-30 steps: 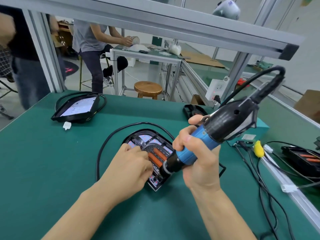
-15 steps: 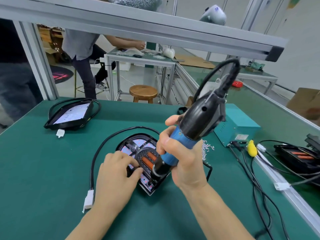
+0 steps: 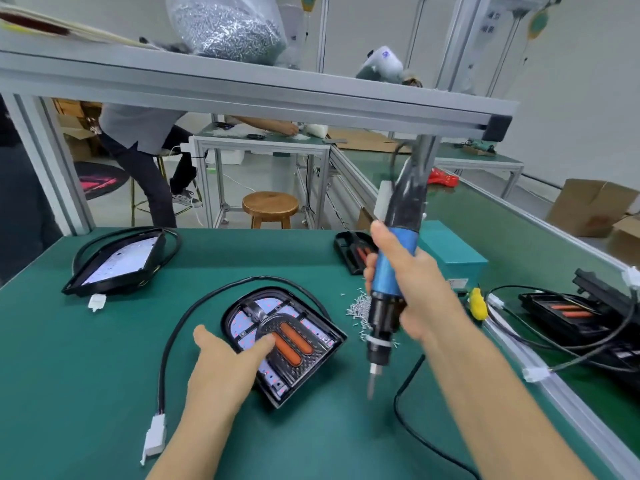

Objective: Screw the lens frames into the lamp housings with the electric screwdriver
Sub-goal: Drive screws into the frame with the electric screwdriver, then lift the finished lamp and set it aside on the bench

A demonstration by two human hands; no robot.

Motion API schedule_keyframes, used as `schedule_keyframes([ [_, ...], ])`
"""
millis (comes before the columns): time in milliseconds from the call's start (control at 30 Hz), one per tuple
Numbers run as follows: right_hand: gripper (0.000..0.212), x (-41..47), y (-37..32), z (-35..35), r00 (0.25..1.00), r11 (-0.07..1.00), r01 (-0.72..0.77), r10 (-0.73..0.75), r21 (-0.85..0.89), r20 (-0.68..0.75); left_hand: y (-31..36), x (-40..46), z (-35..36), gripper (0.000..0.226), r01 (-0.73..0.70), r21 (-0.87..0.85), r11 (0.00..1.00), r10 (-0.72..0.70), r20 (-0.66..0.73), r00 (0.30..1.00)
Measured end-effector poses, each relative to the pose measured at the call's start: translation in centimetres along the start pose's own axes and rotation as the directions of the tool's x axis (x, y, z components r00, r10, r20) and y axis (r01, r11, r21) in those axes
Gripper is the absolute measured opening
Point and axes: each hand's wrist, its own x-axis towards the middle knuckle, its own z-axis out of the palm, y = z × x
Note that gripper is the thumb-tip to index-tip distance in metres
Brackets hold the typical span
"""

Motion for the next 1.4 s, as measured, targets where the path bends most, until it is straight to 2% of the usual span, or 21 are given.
schedule_keyframes([
  [100, 0.034, 2.3, 0.8, -4.1, 0.988, 0.911, -0.151, 0.126, -0.383, -0.091, 0.4, -0.3, 0.8, 0.122, 0.0, -0.042, 0.999, -0.001, -0.021, 1.0],
  [200, 0.049, 3.8, 2.7, -7.4, 0.973, 0.737, -0.22, 0.116, -0.639, -0.202, 0.9, -0.7, 1.9, 0.118, 0.067, -0.198, 0.978, -0.081, -0.066, 0.995],
  [233, 0.053, 4.1, 3.3, -8.2, 0.971, 0.631, -0.231, 0.096, -0.741, -0.221, 1.1, -0.6, 2.2, 0.108, 0.11, -0.257, 0.96, -0.131, -0.067, 0.989],
  [300, 0.06, 4.6, 4.6, -9.7, 0.967, 0.359, -0.255, 0.081, -0.898, -0.243, 1.8, -0.6, 2.5, 0.063, 0.185, -0.349, 0.919, -0.214, -0.045, 0.976],
  [333, 0.062, 4.7, 5.2, -10.3, 0.964, 0.256, -0.266, 0.078, -0.929, -0.254, 2.2, -0.6, 2.6, 0.043, 0.207, -0.401, 0.893, -0.235, -0.023, 0.972],
  [367, 0.063, 4.9, 5.6, -10.7, 0.959, 0.187, -0.281, 0.075, -0.941, -0.272, 2.4, -0.5, 2.7, 0.035, 0.217, -0.447, 0.868, -0.241, 0.005, 0.971],
  [500, 0.065, 5.7, 6.3, -11.7, 0.945, 0.037, -0.327, 0.005, -0.944, -0.327, 3.3, -0.9, 3.3, 0.021, 0.199, -0.534, 0.822, -0.183, 0.084, 0.98],
  [633, 0.064, 6.2, 6.6, -12.0, 0.939, -0.088, -0.342, -0.06, -0.936, -0.338, 3.4, -1.3, 3.8, 0.021, 0.119, -0.592, 0.797, -0.095, 0.072, 0.993],
  [767, 0.068, 5.6, 6.1, -11.2, 0.948, -0.408, -0.318, -0.133, -0.856, -0.288, 4.1, -1.6, 4.0, 0.025, 0.023, -0.621, 0.783, -0.014, 0.019, 1.0],
  [800, 0.07, 5.3, 5.7, -10.7, 0.953, -0.444, -0.301, -0.175, -0.844, -0.248, 4.4, -1.6, 4.0, 0.024, 0.007, -0.629, 0.777, -0.005, 0.005, 1.0],
  [867, 0.075, 4.4, 5.1, -9.0, 0.964, -0.357, -0.171, -0.254, -0.918, -0.08, 4.7, -1.5, 4.4, 0.022, -0.026, -0.638, 0.769, 0.017, -0.02, 1.0],
  [900, 0.077, 3.9, 5.0, -7.7, 0.969, -0.22, -0.029, -0.245, -0.975, 0.026, 4.9, -1.5, 4.6, 0.022, -0.051, -0.633, 0.773, 0.037, -0.036, 0.999],
  [933, 0.079, 3.3, 4.9, -6.1, 0.976, 0.015, 0.123, -0.184, -0.992, 0.118, 5.1, -1.6, 4.9, 0.021, -0.082, -0.621, 0.78, 0.064, -0.051, 0.997],
  [967, 0.083, 2.6, 4.6, -4.4, 0.982, 0.293, 0.187, -0.058, -0.938, 0.178, 5.3, -1.6, 5.2, 0.021, -0.115, -0.608, 0.786, 0.097, -0.062, 0.993],
  [1000, 0.089, 2.1, 4.5, -2.8, 0.971, 0.532, 0.137, 0.093, -0.836, 0.218, 5.5, -1.8, 5.4, 0.021, -0.146, -0.597, 0.789, 0.132, -0.068, 0.989],
  [1033, 0.094, 1.8, 4.6, -1.7, 0.947, 0.665, 0.052, 0.204, -0.745, 0.248, 5.7, -2.0, 5.5, 0.023, -0.179, -0.583, 0.792, 0.171, -0.07, 0.983],
  [1133, 0.085, 2.4, 5.2, -0.4, 0.921, 0.761, -0.047, 0.284, -0.647, 0.266, 5.9, -2.5, 5.4, 0.034, -0.311, -0.497, 0.81, 0.302, -0.102, 0.948],
  [1200, 0.106, 3.2, 5.4, -0.3, 0.897, 0.819, -0.14, 0.344, -0.556, 0.279, 5.8, -2.6, 5.4, 0.043, -0.43, -0.391, 0.814, 0.403, -0.154, 0.902],
  [1233, 0.108, 3.6, 5.5, -0.3, 0.874, 0.849, -0.184, 0.372, -0.495, 0.313, 5.9, -2.6, 5.4, 0.047, -0.488, -0.318, 0.813, 0.452, -0.184, 0.873],
  [1300, 0.088, 4.2, 5.6, -0.1, 0.849, 0.914, -0.222, 0.352, -0.34, 0.394, 6.2, -2.7, 5.5, 0.056, -0.575, -0.198, 0.794, 0.541, -0.205, 0.816],
  [1400, 0.059, 5.4, 5.7, 0.0, 0.868, 0.959, -0.237, 0.28, -0.154, 0.409, 6.6, -2.5, 5.7, 0.06, -0.637, -0.137, 0.759, 0.62, -0.149, 0.77],
])
